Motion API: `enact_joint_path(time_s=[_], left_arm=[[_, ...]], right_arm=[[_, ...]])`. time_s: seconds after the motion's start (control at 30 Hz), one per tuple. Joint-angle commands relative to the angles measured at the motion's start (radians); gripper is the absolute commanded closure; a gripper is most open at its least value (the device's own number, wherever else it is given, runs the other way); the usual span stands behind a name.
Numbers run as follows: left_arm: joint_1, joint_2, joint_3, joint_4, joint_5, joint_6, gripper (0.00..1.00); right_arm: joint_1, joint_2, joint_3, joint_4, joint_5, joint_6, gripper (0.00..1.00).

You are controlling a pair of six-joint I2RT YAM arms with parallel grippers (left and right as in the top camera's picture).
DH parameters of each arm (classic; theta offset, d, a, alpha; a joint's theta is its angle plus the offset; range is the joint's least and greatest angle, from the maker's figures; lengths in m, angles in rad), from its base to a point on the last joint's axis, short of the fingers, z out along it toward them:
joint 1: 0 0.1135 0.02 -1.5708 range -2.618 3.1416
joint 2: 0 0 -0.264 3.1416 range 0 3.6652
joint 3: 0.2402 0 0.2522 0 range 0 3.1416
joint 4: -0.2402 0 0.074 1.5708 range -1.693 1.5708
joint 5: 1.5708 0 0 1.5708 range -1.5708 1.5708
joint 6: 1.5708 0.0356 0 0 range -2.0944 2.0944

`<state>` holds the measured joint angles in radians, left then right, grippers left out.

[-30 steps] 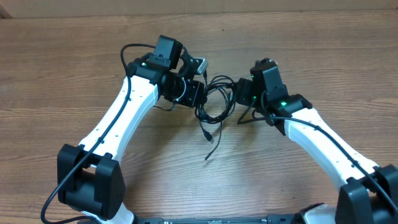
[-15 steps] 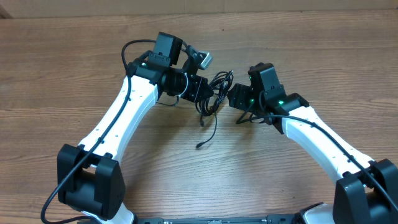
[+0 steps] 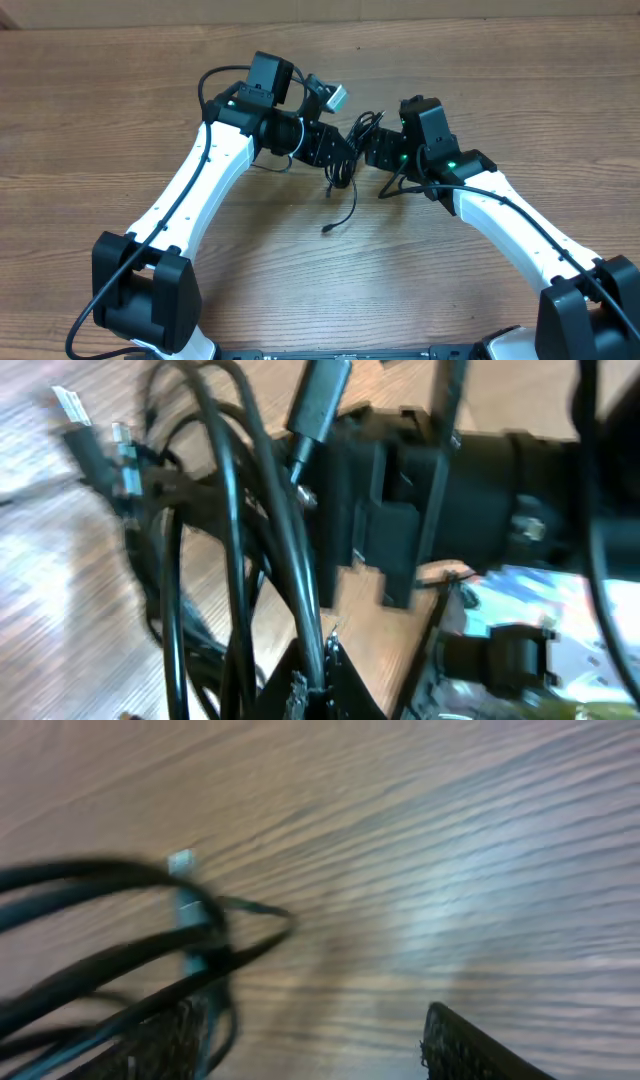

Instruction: Untangle cables

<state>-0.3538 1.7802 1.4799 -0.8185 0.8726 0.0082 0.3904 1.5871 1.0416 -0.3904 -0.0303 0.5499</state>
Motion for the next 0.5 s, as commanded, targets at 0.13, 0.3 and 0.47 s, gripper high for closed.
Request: enact_joint_path(time_s=[0.13,0.3,0.47], left_arm=[[-0.006,-0.018,0.021,-0.048,0.222,0.116,0.96],[-0.006,-0.018,0.021,-0.078,0.215,0.172,0.96],[-0.006,-0.018,0.021,-0.071,-0.046,0.156,0.95]], right_arm=[[-0.005,0.009,0.007,0.081,0.184,-0.001,0.24],[-0.005,0.009,0.007,0.113,0.183,-0.001,0.21],[-0.005,0.009,0.007,0.003,0.183,0.000,0.17]])
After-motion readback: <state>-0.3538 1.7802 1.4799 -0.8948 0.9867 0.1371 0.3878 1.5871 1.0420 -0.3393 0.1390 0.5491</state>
